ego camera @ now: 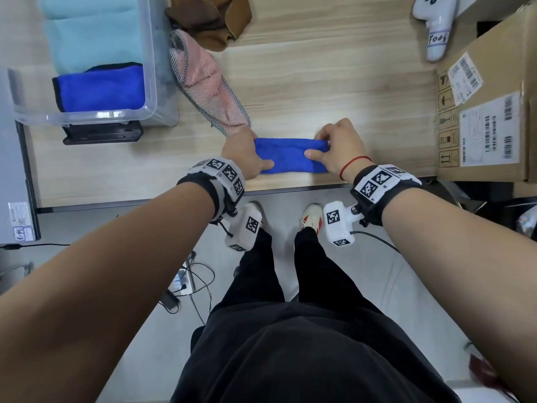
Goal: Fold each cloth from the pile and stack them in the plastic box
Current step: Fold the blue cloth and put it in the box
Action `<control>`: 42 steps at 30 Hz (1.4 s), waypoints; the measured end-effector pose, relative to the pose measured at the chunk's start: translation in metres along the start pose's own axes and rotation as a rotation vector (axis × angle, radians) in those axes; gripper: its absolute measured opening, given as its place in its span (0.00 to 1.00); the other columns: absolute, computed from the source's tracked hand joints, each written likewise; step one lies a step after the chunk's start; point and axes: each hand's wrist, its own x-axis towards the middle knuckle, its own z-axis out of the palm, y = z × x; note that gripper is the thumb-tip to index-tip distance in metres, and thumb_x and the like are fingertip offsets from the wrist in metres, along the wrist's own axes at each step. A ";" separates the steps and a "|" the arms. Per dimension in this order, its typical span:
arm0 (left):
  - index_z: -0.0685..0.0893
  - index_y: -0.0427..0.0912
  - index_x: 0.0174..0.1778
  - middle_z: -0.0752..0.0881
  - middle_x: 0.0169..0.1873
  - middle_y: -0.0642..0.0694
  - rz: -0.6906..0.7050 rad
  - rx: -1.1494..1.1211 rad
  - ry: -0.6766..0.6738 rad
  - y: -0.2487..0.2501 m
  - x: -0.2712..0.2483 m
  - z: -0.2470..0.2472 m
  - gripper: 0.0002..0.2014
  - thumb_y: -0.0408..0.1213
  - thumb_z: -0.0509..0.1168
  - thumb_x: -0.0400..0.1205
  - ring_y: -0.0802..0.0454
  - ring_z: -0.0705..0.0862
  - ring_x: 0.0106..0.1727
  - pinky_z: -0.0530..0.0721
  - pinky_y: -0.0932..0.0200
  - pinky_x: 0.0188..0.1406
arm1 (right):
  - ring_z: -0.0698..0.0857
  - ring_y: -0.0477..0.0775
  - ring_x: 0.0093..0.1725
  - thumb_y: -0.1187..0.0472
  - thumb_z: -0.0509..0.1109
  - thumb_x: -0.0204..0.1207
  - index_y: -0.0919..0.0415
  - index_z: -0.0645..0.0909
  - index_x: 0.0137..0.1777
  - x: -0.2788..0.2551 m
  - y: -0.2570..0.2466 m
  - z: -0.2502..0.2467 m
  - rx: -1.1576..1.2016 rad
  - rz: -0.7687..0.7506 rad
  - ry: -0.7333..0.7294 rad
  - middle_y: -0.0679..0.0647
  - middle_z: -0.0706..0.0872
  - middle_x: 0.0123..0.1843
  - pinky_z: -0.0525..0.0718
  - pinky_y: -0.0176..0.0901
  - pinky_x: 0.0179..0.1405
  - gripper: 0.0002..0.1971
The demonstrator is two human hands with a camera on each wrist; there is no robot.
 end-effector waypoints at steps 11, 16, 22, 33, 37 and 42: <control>0.76 0.45 0.56 0.82 0.44 0.47 0.212 -0.136 -0.105 0.016 -0.005 0.005 0.18 0.42 0.73 0.75 0.49 0.80 0.43 0.77 0.57 0.40 | 0.77 0.48 0.33 0.58 0.76 0.73 0.53 0.74 0.44 -0.010 0.009 -0.013 0.340 0.033 -0.020 0.49 0.82 0.34 0.73 0.36 0.32 0.11; 0.87 0.39 0.54 0.87 0.43 0.45 0.250 -0.228 0.000 0.027 -0.019 -0.024 0.13 0.44 0.66 0.83 0.52 0.83 0.44 0.78 0.60 0.43 | 0.85 0.53 0.47 0.59 0.80 0.69 0.47 0.78 0.55 -0.019 0.005 -0.044 0.562 0.054 -0.097 0.56 0.87 0.51 0.85 0.45 0.52 0.18; 0.88 0.40 0.56 0.85 0.42 0.48 0.288 -0.237 0.135 0.033 -0.049 -0.090 0.13 0.41 0.62 0.86 0.54 0.80 0.46 0.73 0.64 0.46 | 0.87 0.52 0.50 0.66 0.78 0.73 0.60 0.85 0.57 -0.024 -0.047 -0.104 0.599 -0.114 -0.163 0.55 0.88 0.50 0.85 0.40 0.54 0.13; 0.92 0.44 0.52 0.86 0.34 0.47 0.189 -0.102 0.432 -0.070 -0.074 -0.251 0.12 0.46 0.73 0.78 0.54 0.81 0.38 0.72 0.68 0.35 | 0.84 0.55 0.36 0.68 0.78 0.71 0.56 0.81 0.38 -0.007 -0.238 -0.120 0.442 -0.346 -0.221 0.59 0.86 0.38 0.88 0.50 0.41 0.10; 0.91 0.42 0.53 0.82 0.29 0.50 0.180 -0.034 0.428 -0.125 -0.060 -0.294 0.12 0.44 0.73 0.78 0.53 0.79 0.36 0.70 0.65 0.38 | 0.87 0.57 0.37 0.71 0.77 0.71 0.57 0.79 0.38 0.011 -0.305 -0.087 0.410 -0.343 -0.195 0.57 0.86 0.37 0.89 0.47 0.36 0.11; 0.91 0.44 0.53 0.90 0.42 0.46 0.174 0.104 0.353 -0.177 -0.031 -0.319 0.10 0.44 0.71 0.79 0.55 0.80 0.40 0.73 0.64 0.44 | 0.91 0.55 0.37 0.63 0.79 0.70 0.52 0.82 0.39 0.029 -0.358 -0.045 0.171 -0.291 -0.145 0.54 0.89 0.38 0.91 0.48 0.43 0.08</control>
